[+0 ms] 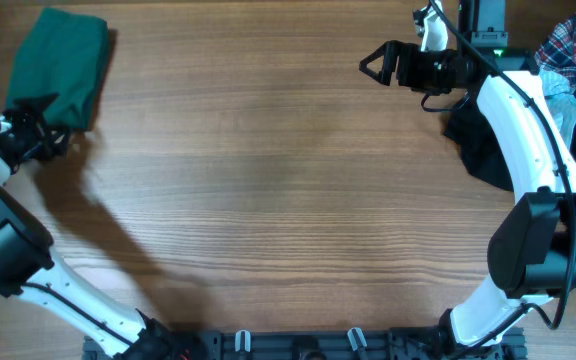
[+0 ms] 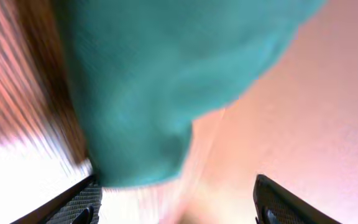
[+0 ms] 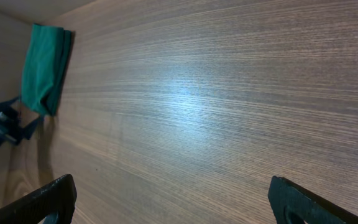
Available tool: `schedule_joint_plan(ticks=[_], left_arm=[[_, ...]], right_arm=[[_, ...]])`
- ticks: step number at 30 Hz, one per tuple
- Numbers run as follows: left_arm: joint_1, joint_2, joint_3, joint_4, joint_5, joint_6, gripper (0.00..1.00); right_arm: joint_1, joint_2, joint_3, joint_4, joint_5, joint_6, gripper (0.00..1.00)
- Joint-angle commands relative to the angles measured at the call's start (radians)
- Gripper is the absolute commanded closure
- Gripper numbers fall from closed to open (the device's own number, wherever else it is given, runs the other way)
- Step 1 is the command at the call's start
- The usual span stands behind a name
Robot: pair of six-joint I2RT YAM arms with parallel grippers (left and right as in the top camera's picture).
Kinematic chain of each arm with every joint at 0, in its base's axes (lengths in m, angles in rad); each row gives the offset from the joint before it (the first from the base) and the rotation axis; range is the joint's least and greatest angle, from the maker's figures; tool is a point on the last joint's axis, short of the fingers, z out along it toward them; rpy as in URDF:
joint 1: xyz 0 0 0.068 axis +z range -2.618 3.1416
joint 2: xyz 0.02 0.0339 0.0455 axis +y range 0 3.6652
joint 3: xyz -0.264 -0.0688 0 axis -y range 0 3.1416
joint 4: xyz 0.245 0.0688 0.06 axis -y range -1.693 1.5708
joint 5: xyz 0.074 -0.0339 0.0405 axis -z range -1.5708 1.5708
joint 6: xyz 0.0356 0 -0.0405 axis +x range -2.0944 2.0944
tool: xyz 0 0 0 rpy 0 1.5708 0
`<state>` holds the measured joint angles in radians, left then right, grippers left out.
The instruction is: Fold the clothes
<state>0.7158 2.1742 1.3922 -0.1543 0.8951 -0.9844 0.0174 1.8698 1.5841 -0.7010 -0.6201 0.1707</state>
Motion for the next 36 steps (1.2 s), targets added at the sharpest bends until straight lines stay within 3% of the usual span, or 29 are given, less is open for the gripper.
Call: schedule_joint_plan(ticks=[1, 6, 10, 13, 15, 20, 22, 23, 28, 36], left_arm=[[0.029, -0.095, -0.006, -0.066, -0.002, 0.094, 0.21], [0.039, -0.156, -0.006, -0.152, 0.028, 0.24, 0.21], [0.02, -0.232, -0.006, -0.149, 0.055, 0.499, 0.23], [-0.046, -0.276, -0.006, -0.149, -0.086, 0.758, 0.29], [-0.097, -0.276, -0.006, -0.15, -0.201, 0.845, 0.34], [-0.235, -0.257, -0.006, -0.087, -0.565, 0.88, 0.54], [-0.29, -0.253, -0.006, -0.037, -0.69, 0.957, 0.85], [-0.312, -0.25, -0.006, -0.009, -0.734, 1.0, 0.94], [-0.344, -0.226, -0.006, 0.113, -0.87, 1.064, 0.96], [-0.284, -0.138, -0.006, 0.161, -0.905, 1.062, 0.96]], right_arm=[[0.005, -0.019, 0.013, 0.006, 0.013, 0.013, 0.01], [0.005, -0.019, 0.013, 0.009, 0.013, 0.012, 0.0], [0.006, -0.019, 0.013, 0.013, 0.013, 0.011, 0.0], [0.008, -0.019, 0.013, 0.012, 0.013, 0.009, 0.01], [0.012, -0.019, 0.013, 0.012, 0.013, 0.008, 0.01], [0.018, -0.019, 0.013, 0.013, 0.019, -0.014, 0.0], [0.018, -0.019, 0.013, 0.01, 0.021, -0.014, 0.01], [0.018, -0.019, 0.013, 0.008, 0.021, -0.014, 0.0], [0.018, -0.019, 0.013, 0.007, 0.021, -0.014, 0.01], [0.018, -0.019, 0.013, 0.012, 0.021, -0.013, 0.0]])
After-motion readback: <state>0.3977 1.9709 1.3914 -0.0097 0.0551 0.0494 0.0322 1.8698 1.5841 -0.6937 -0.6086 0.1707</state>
